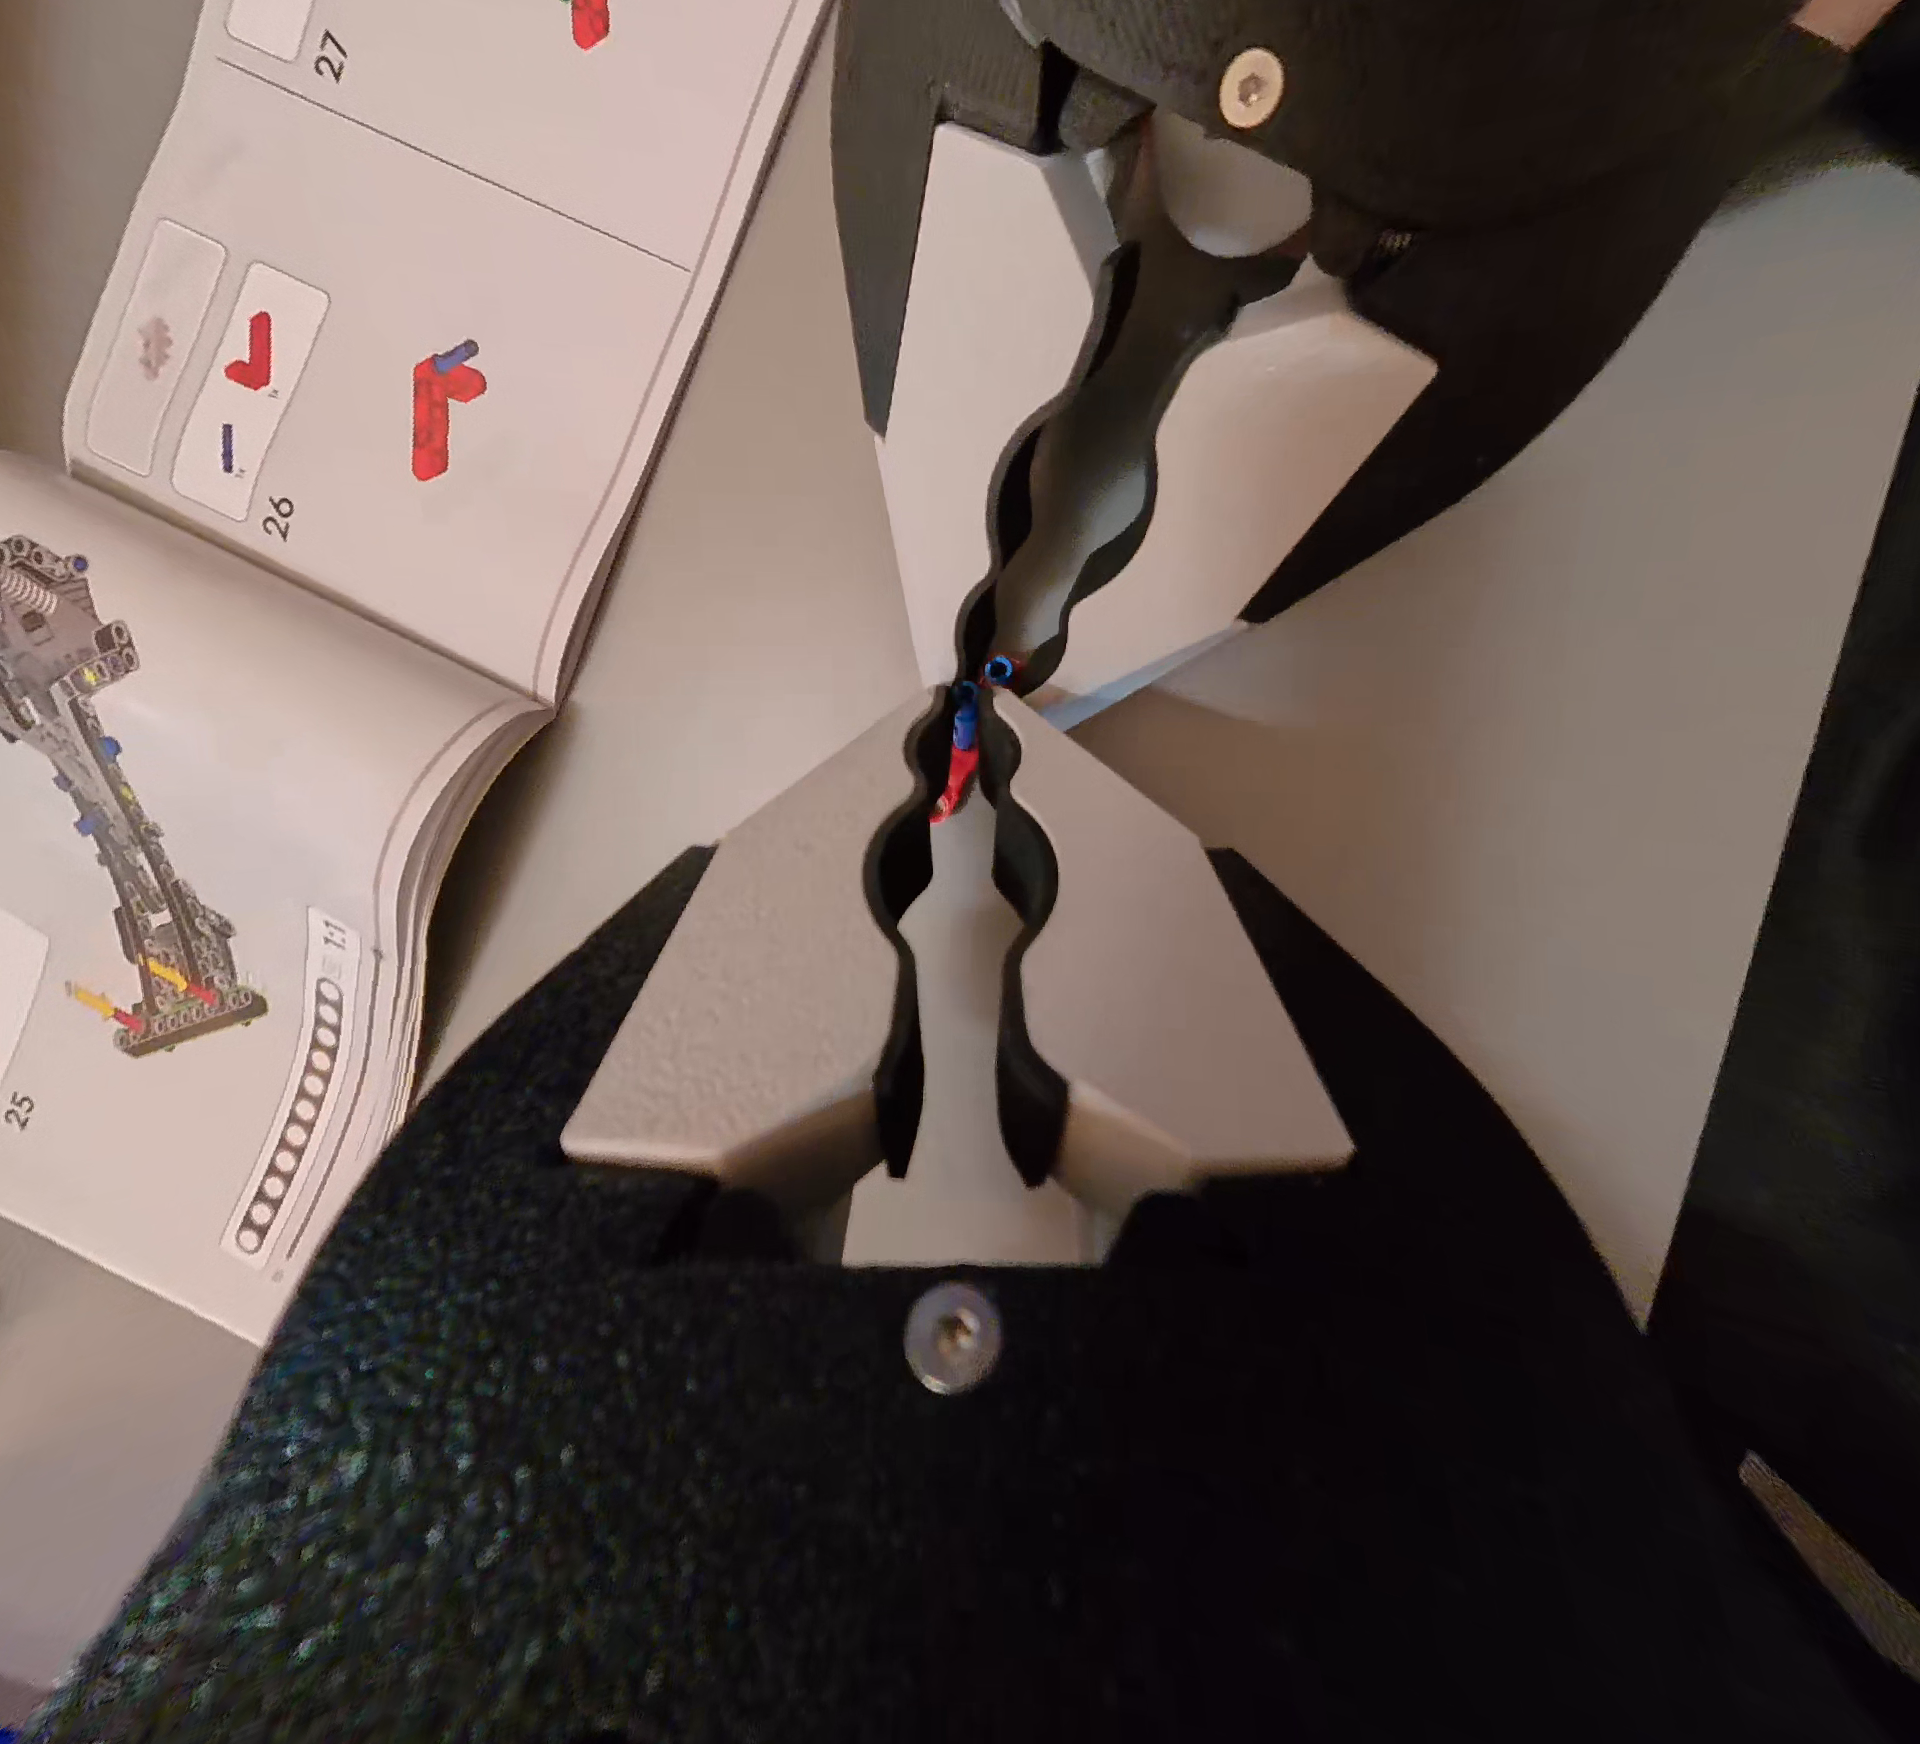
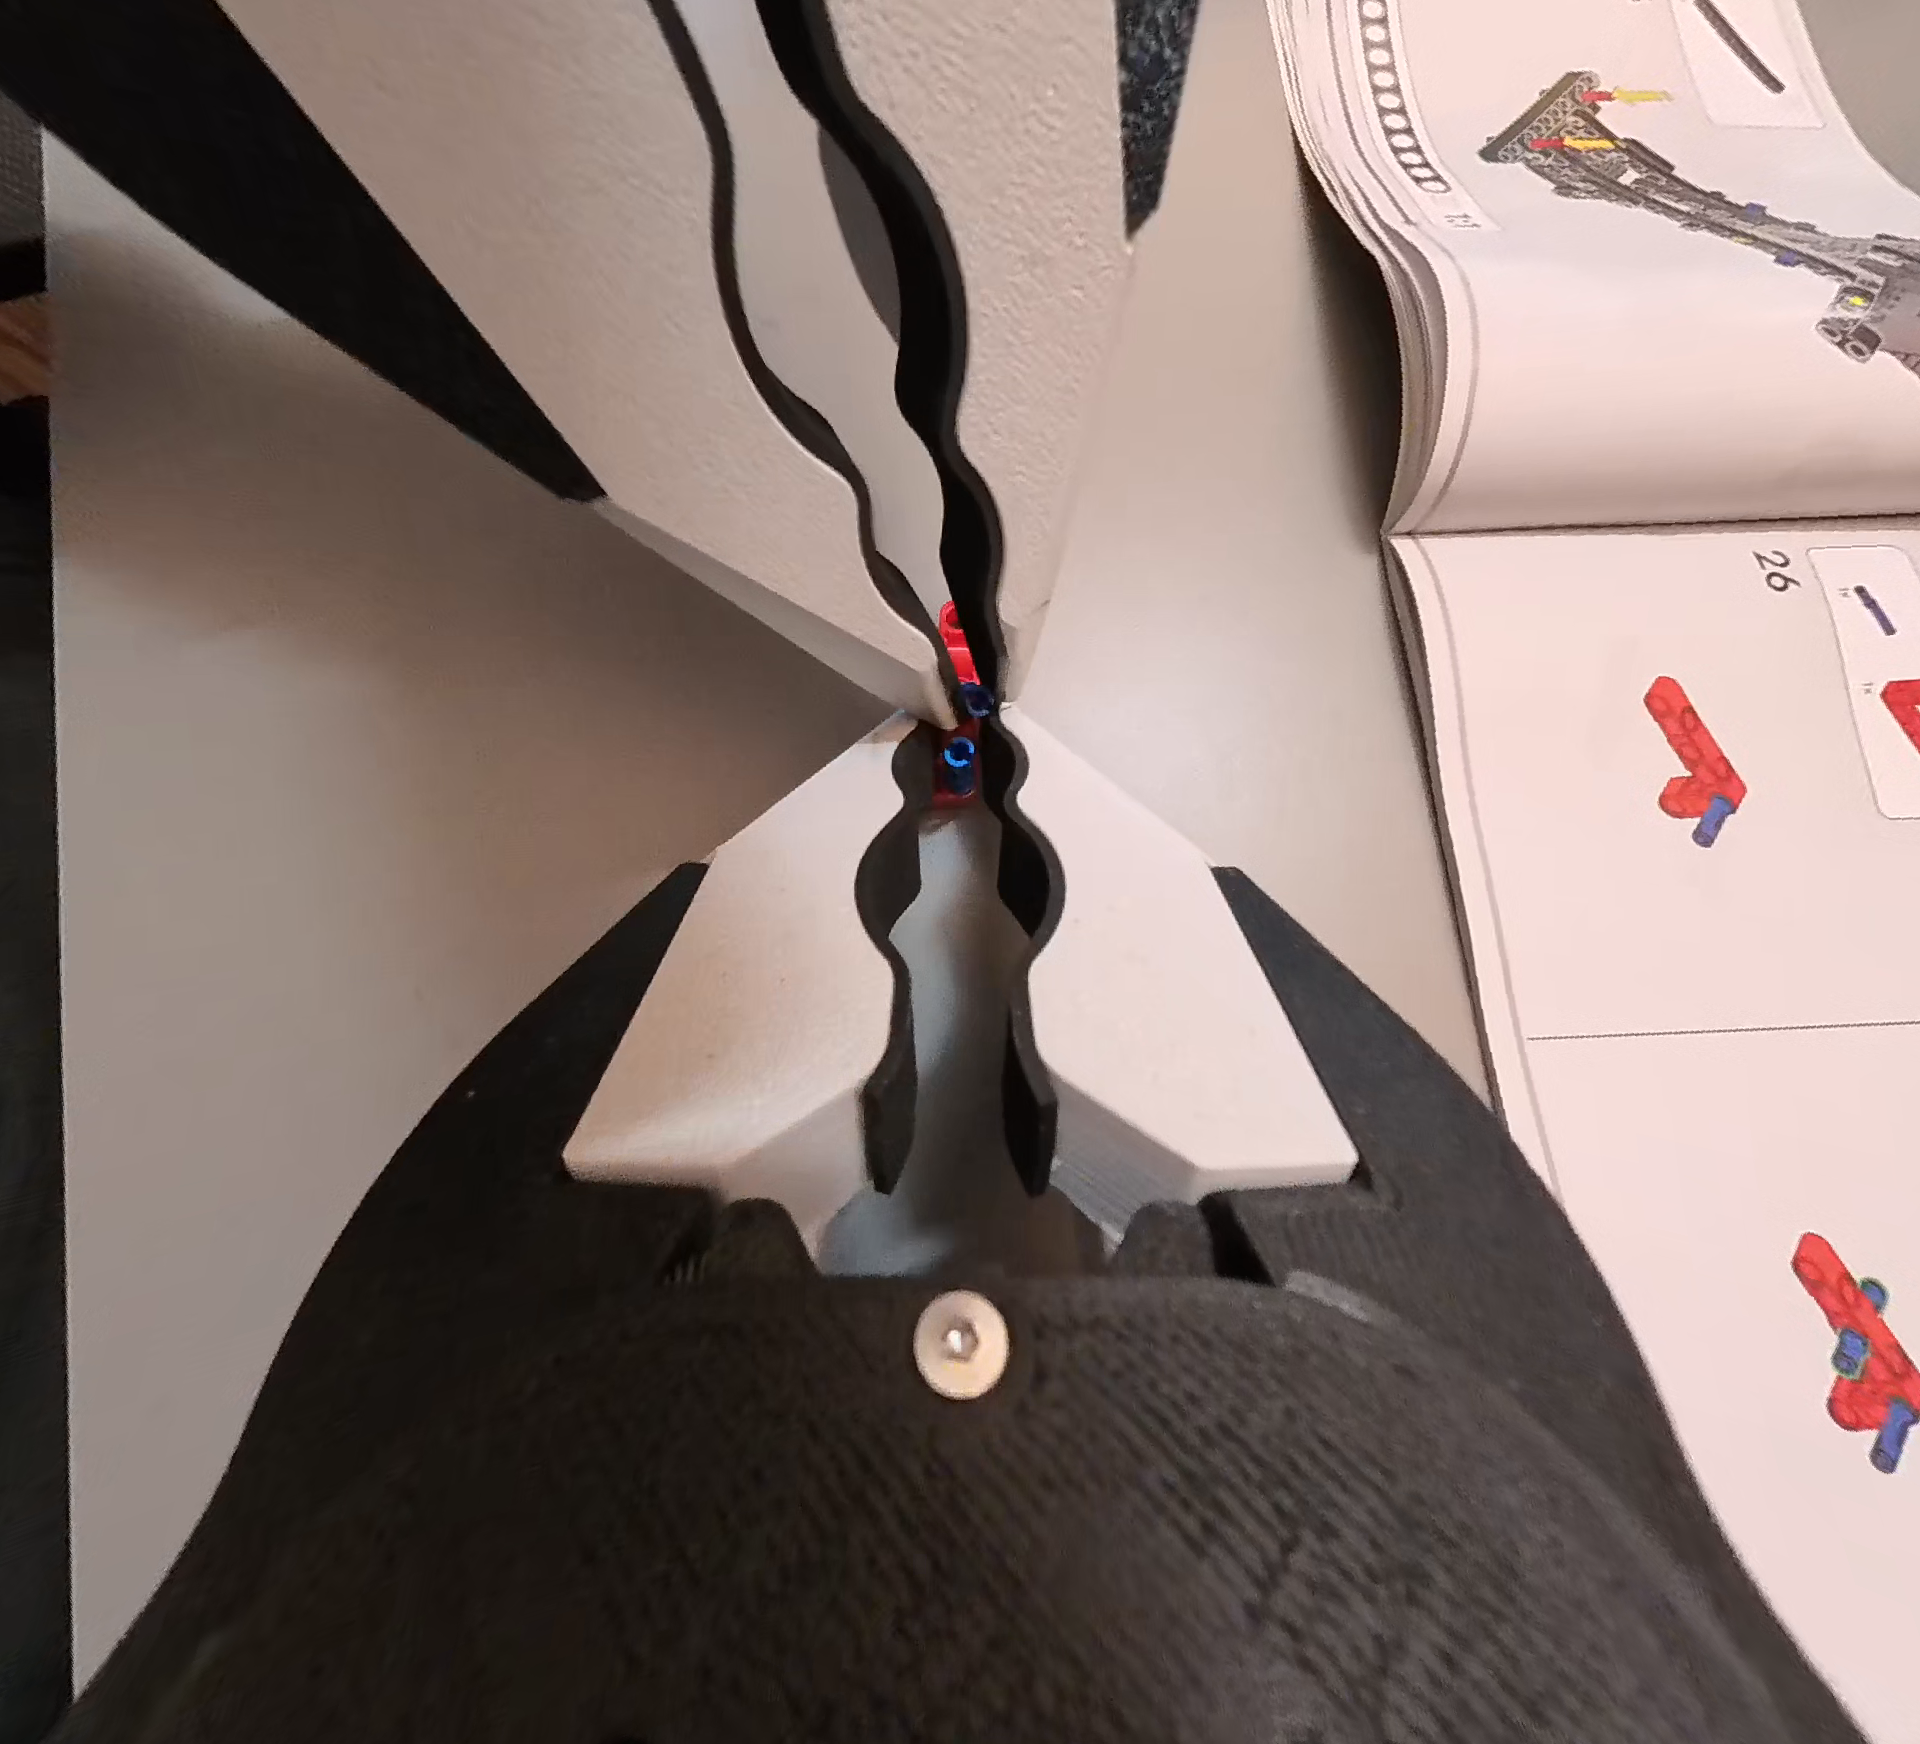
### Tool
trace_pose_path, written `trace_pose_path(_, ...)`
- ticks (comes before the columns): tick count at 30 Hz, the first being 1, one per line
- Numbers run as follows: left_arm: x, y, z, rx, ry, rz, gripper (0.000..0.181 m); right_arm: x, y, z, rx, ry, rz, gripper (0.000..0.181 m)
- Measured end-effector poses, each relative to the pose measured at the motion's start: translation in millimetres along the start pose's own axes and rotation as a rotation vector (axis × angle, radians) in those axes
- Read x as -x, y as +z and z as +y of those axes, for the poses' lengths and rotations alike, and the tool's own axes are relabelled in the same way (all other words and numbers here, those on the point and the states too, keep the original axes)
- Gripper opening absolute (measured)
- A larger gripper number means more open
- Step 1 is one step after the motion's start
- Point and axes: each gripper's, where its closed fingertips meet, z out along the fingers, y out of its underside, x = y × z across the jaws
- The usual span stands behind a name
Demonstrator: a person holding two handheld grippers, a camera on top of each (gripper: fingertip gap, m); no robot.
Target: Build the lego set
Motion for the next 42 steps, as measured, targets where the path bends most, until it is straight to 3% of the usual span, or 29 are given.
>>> trace_pose_path(19, 0.0, 0.7, -0.6, -0.105, 0.017, 0.035, 0.001, 0.1, 0.0, 0.3, 0.000, 0.010, -0.008, 0.006)
trace_pose_path(42, -0.2, 0.9, -0.7, -0.110, 0.025, 0.056, 0.001, 0.0, -0.2, 0.2, 0.000, 0.014, -0.012, 0.006)
